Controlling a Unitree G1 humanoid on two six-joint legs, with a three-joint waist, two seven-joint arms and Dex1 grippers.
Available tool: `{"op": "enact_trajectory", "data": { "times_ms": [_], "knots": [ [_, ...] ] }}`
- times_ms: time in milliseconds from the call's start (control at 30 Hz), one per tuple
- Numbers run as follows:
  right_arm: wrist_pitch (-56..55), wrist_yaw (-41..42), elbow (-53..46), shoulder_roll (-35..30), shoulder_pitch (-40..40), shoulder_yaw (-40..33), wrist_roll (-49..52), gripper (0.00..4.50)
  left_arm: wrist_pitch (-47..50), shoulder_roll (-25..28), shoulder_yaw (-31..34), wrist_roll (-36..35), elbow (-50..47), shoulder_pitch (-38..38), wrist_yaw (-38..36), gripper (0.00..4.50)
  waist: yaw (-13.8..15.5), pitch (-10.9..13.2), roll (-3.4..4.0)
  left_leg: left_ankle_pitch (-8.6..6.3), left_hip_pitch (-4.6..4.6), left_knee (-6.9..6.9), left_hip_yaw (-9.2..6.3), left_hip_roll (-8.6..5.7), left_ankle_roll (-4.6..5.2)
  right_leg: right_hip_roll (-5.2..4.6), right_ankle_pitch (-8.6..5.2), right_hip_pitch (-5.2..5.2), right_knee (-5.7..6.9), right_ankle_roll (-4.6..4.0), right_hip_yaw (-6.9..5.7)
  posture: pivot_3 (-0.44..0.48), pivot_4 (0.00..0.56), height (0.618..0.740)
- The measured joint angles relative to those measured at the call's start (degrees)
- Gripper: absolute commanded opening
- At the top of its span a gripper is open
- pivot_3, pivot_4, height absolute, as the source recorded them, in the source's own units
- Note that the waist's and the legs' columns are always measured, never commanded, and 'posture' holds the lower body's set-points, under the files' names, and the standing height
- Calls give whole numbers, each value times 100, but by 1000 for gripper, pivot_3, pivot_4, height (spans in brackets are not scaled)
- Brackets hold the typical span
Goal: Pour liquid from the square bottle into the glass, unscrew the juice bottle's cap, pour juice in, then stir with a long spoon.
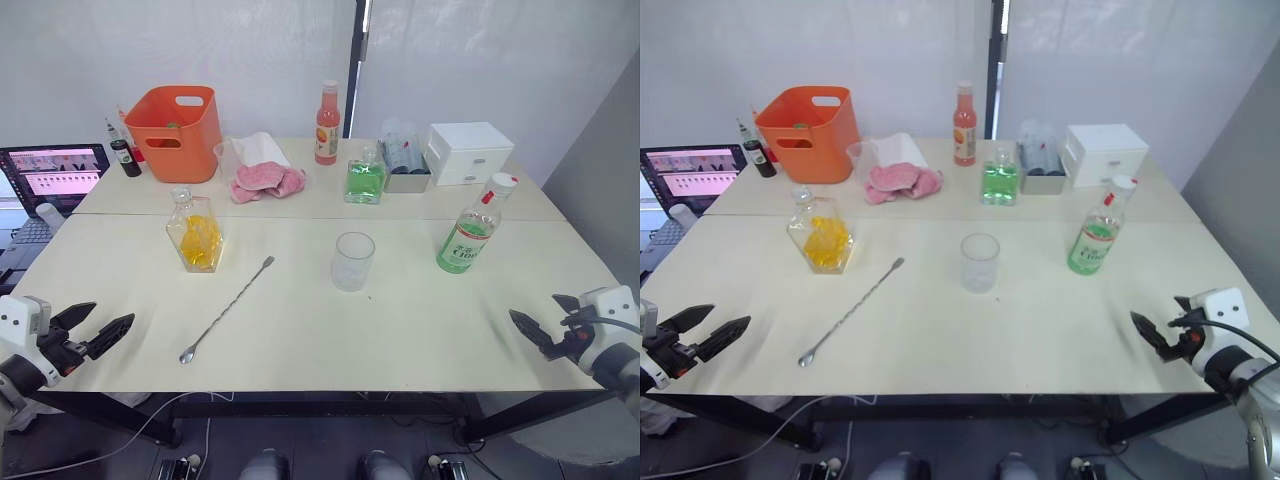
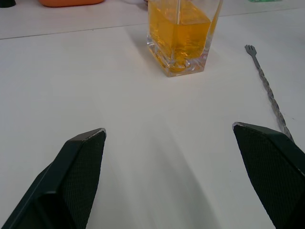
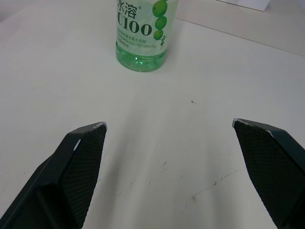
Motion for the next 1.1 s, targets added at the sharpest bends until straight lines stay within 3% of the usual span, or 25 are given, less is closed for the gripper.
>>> {"op": "enact_trajectory", "data": {
  "times_ms": [200,467,567,667,900,1100],
  "knots": [
    [453,19,-634,12,-164,19,381,4492,385,-178,80,-148,-195,8,354,4500,-20,-1,3,0,0,0,-2,3,0,0,0,-1,0,0,1,0,150,715],
    [1419,847,-1364,-371,-1150,569,1557,4492,784,-1361,-157,-197,-1381,164,1671,4500,6,-1,3,0,-2,5,-10,-1,1,-5,2,5,-1,3,0,0,150,715],
    [1598,1404,-1456,-580,-1668,1004,1853,4492,946,-1803,-415,-199,-1811,-124,2304,4500,63,-1,2,0,-9,20,-19,-4,1,-1,4,8,1,5,-5,0,150,715],
    [1612,1847,-1490,-742,-1868,1266,1911,4492,1060,-1868,-733,-164,-2160,-387,2658,4500,112,-1,1,-5,-15,32,-23,-6,8,2,4,11,0,6,-7,0,150,715],
    [1557,2441,-1508,-789,-1862,1606,1907,4492,1620,-2138,-1672,603,-2260,-1341,3946,4500,119,-1,0,-5,-16,39,-24,-12,8,5,7,14,2,10,-7,0,150,715],
    [1450,2552,-1549,-781,-1639,1587,1905,4492,1872,-2167,-2080,1173,-2163,-2005,4529,4500,116,-1,0,-4,-16,41,-25,-15,8,9,7,13,4,10,-7,0,150,715]
  ]
}}
